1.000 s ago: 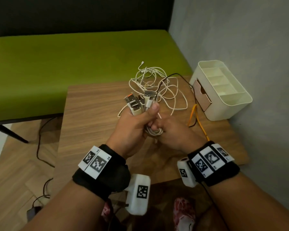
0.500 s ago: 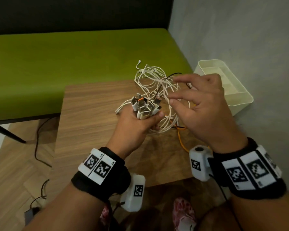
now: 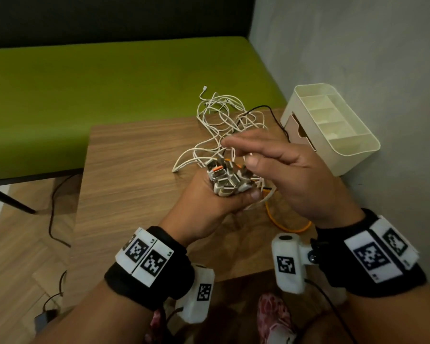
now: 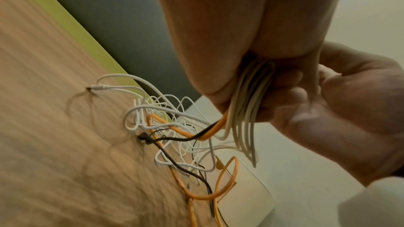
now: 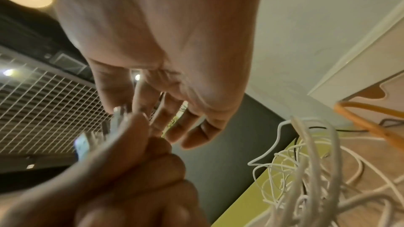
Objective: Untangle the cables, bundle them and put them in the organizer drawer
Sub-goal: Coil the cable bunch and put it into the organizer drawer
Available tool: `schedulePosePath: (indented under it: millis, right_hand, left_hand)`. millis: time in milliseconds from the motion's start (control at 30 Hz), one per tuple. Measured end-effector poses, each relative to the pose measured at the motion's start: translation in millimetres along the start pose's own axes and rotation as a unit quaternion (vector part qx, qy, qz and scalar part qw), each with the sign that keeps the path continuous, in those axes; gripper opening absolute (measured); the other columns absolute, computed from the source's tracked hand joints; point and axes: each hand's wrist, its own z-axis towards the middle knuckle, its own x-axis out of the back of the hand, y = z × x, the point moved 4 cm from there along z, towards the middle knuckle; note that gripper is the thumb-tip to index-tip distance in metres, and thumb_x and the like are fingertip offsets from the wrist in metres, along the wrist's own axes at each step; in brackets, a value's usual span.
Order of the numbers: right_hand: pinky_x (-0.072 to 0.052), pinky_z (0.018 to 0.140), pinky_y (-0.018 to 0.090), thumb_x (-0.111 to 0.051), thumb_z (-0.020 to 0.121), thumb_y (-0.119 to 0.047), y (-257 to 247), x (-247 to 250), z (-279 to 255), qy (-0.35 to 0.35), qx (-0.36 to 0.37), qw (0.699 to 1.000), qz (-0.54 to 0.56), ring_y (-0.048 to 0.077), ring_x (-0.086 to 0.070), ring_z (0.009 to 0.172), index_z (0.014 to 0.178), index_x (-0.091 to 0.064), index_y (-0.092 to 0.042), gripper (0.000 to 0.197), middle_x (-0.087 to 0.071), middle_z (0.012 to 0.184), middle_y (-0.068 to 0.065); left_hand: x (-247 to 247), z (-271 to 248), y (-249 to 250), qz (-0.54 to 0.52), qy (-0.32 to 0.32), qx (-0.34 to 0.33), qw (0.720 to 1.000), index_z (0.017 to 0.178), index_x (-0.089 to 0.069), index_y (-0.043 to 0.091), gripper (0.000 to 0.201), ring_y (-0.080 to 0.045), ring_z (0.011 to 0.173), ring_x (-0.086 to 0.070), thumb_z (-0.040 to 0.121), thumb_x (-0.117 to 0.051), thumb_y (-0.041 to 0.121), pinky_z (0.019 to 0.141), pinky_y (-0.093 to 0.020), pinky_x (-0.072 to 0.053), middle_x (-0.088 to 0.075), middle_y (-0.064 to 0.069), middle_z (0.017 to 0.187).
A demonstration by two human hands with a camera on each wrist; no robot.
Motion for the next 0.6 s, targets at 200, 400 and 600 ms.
schedulePosePath:
  millis: [200,400,600]
  right_hand:
    - [-0.044,0.108,0.039,-0.055,0.096,-0.011,6,-11,3,-0.066,0.015,0.995,-0.079,0.015,-0.055,0.128,0.125,-0.066,-0.006,0.031,-0.064,0.132,0.003]
    - [-0.052,0.095,0.054,-0.055,0.097,-0.014,6,-11,2,-0.068,-0.004,0.996,-0.053,0.029,-0.066,0.113,0.125,-0.066,-0.011,0.030,-0.065,0.130,0.007]
    - [-0.044,0.106,0.040,-0.061,0.095,-0.018,6,-16,6,-0.056,0.038,0.988,-0.136,0.012,-0.058,0.124,0.115,-0.072,-0.011,0.025,-0.067,0.128,-0.003]
  left_hand:
    - [-2,-2,0,-0.017,-0.023,0.032,0.999,0.097,-0.066,0.007,0.027,-0.017,0.067,-0.063,0.075,-0.075,-0.004,0.051,-0.021,-0.049,-0.066,-0.007,0.079]
    - [-1,1,-2,-0.010,-0.023,0.044,0.999,0.093,-0.066,0.008,0.026,-0.012,0.061,-0.061,0.076,-0.074,-0.009,0.048,-0.021,-0.047,-0.066,0.000,0.073]
    - [0,0,0,-0.008,-0.028,0.033,0.999,0.089,-0.065,0.002,0.023,-0.008,0.067,-0.064,0.073,-0.075,-0.012,0.056,-0.021,-0.049,-0.067,0.004,0.075]
